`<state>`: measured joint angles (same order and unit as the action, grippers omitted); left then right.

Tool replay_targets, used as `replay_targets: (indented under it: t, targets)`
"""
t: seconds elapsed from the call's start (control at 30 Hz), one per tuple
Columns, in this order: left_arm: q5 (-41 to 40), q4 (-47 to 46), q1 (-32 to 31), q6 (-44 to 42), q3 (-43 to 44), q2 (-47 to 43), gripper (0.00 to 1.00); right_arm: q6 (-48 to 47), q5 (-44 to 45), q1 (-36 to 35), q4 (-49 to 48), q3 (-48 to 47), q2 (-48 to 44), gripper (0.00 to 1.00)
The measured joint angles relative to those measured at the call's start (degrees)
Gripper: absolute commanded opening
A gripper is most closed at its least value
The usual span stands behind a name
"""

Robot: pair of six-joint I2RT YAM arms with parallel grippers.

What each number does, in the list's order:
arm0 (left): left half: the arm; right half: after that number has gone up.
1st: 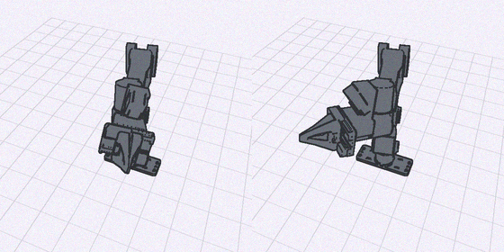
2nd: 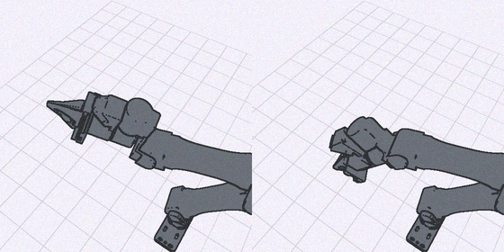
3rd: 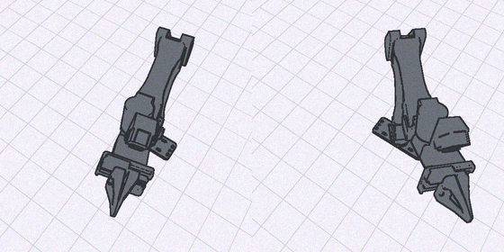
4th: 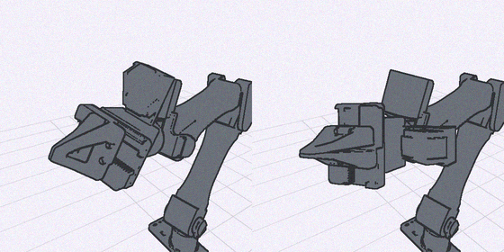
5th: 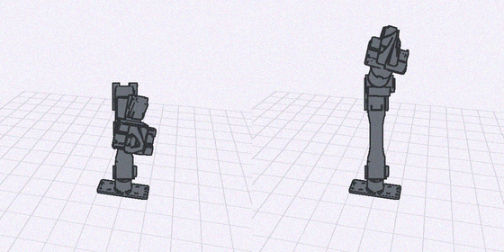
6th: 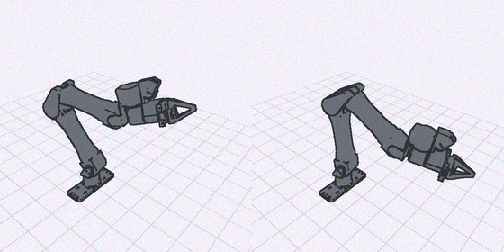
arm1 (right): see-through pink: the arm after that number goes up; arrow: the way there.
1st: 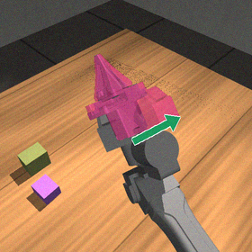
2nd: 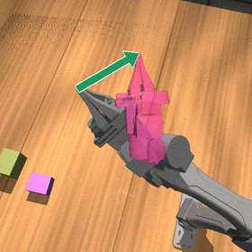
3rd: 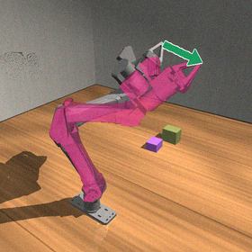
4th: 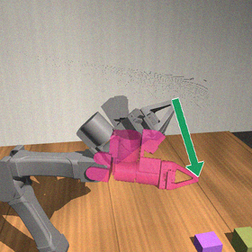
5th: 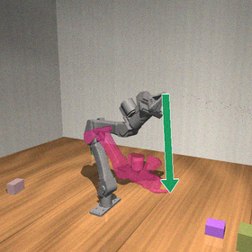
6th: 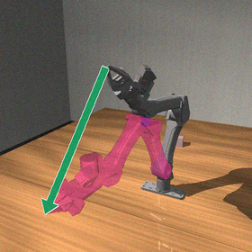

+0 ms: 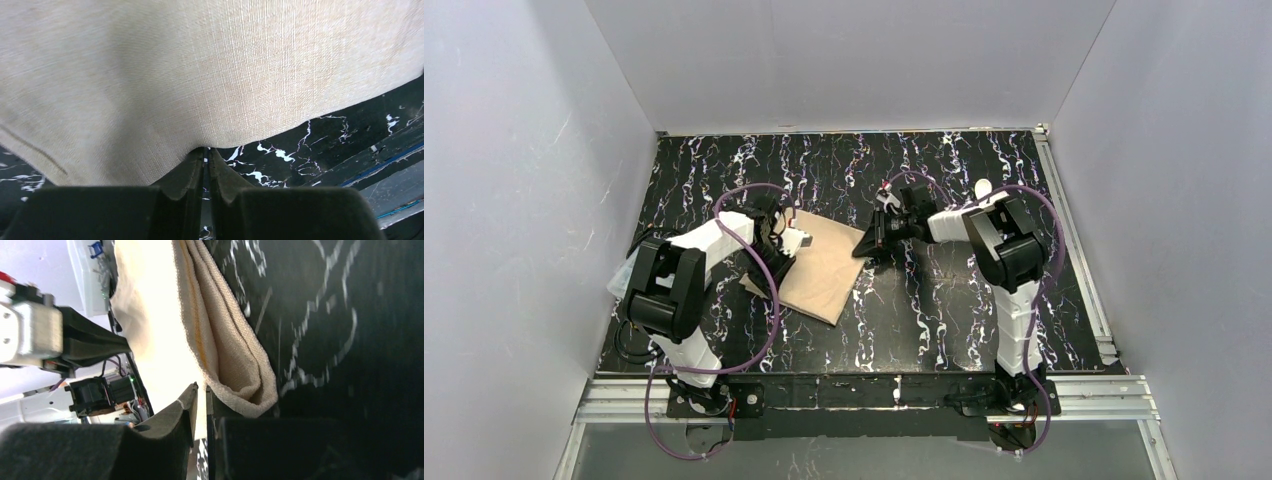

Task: Fold the napkin into a case and place the utensils inside
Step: Smooth out the square-folded napkin at the center of the board.

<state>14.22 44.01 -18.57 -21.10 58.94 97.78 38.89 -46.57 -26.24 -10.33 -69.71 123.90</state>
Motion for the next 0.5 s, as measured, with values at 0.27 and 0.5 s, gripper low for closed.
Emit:
replay_targets:
  t: [0.27,0.5]
  targets:
    - [5.05,8.63,0.79,-0.98,13.46,-0.11,0.45,0.24,3.19,0.31,-1.51,9.11,-6.84,0.33]
    - [8.04,11.43,6.40,2.10,29.14,1.46,0.43,0.83,3.89,0.20,-1.55,9.18,-7.65,0.38]
